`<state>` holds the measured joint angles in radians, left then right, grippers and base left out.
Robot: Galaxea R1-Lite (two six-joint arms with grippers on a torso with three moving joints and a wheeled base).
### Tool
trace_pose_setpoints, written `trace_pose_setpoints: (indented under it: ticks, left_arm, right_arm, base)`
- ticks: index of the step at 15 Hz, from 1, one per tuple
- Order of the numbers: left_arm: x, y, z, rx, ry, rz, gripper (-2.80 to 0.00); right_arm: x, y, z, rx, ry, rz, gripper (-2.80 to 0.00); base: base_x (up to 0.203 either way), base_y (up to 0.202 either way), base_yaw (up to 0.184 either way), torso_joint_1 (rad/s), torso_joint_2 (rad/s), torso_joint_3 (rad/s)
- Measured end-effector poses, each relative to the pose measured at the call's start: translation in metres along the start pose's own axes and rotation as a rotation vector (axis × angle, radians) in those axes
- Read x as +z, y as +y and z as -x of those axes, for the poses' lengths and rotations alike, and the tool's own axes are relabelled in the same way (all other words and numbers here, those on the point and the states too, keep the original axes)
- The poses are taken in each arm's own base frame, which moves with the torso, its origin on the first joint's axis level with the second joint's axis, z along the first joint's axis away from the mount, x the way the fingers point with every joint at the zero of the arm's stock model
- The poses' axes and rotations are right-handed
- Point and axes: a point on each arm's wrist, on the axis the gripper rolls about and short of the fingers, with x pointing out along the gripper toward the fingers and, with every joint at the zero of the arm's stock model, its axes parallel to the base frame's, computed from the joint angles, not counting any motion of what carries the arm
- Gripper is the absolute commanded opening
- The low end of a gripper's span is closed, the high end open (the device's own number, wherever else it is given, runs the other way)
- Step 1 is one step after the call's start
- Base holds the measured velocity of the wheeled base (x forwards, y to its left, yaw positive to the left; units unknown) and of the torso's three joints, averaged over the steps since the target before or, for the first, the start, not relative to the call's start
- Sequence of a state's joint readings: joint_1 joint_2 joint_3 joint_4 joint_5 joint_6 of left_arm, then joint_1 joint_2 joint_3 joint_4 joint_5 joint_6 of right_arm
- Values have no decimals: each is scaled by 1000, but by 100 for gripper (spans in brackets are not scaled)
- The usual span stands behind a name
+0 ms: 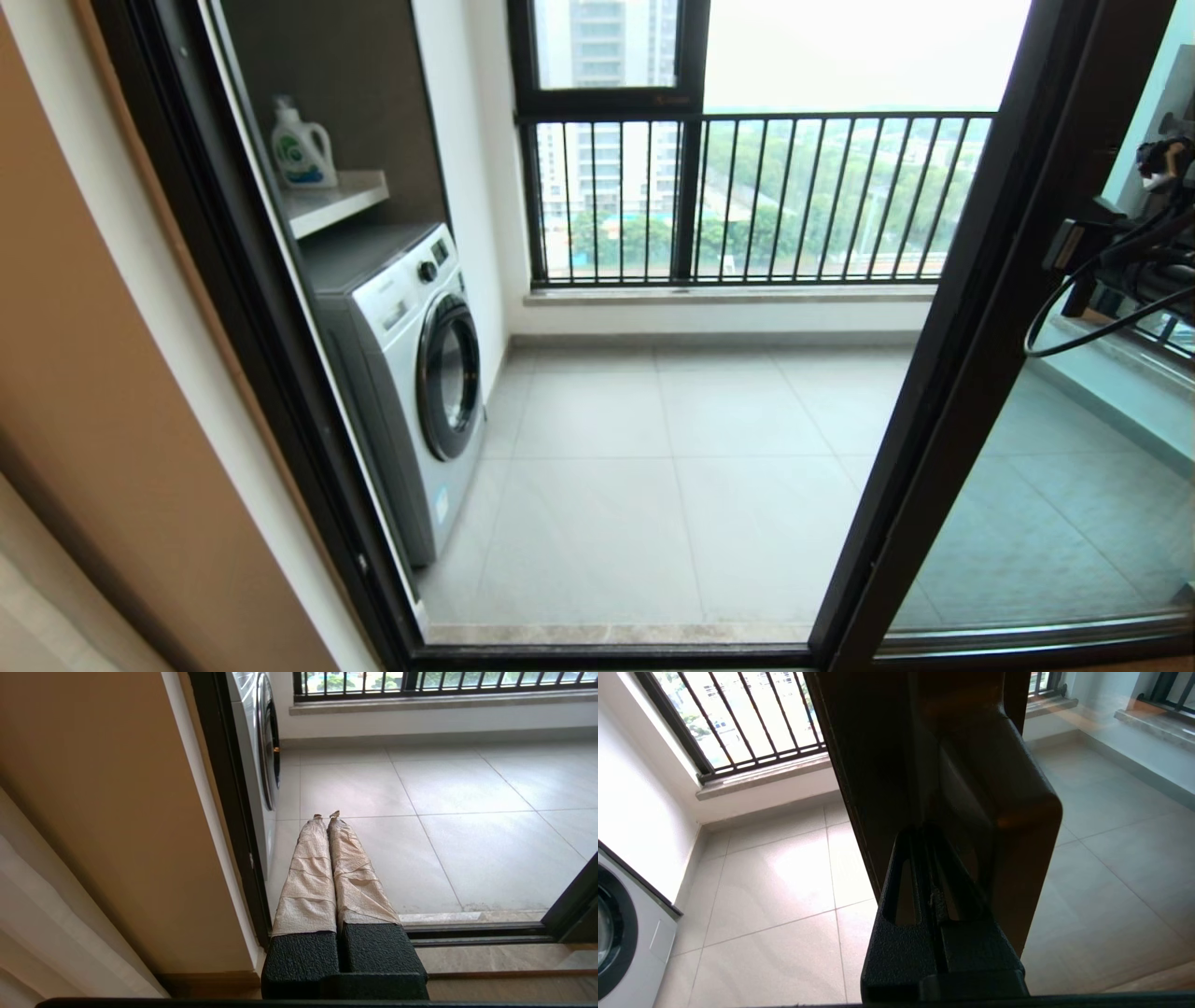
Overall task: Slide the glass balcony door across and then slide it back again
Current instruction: Open the slid door, then close the slid door
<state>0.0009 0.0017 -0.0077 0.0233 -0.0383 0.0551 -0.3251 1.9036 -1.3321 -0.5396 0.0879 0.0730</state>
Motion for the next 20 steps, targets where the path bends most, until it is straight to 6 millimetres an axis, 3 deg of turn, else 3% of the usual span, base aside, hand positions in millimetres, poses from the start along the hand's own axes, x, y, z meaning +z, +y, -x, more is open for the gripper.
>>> trace_pose_setpoints:
  ticks: [5,9,16,18,20]
  left_arm:
    - [0,0,0,0,0,0,-280]
    - [0,0,0,1,0,0,-280]
    - [0,0,0,1,0,0,-280]
    - [0,0,0,0,0,0,-280]
    - [0,0,0,0,0,0,-280]
  right_arm:
    - [0,1,1,10,2,-1,-280]
    - [10,8,14,95,-14,-5,-280]
    - [22,55,60,249,-29,2,-280]
    - [30,55,78,254,-50,4,-280]
    - [33,42,95,239,-57,5,-280]
  base:
    - [0,0,0,0,0,0]
    - [0,0,0,0,0,0]
    - [0,0,0,0,0,0]
    - [0,0,0,0,0,0]
    - [0,0,0,0,0,0]
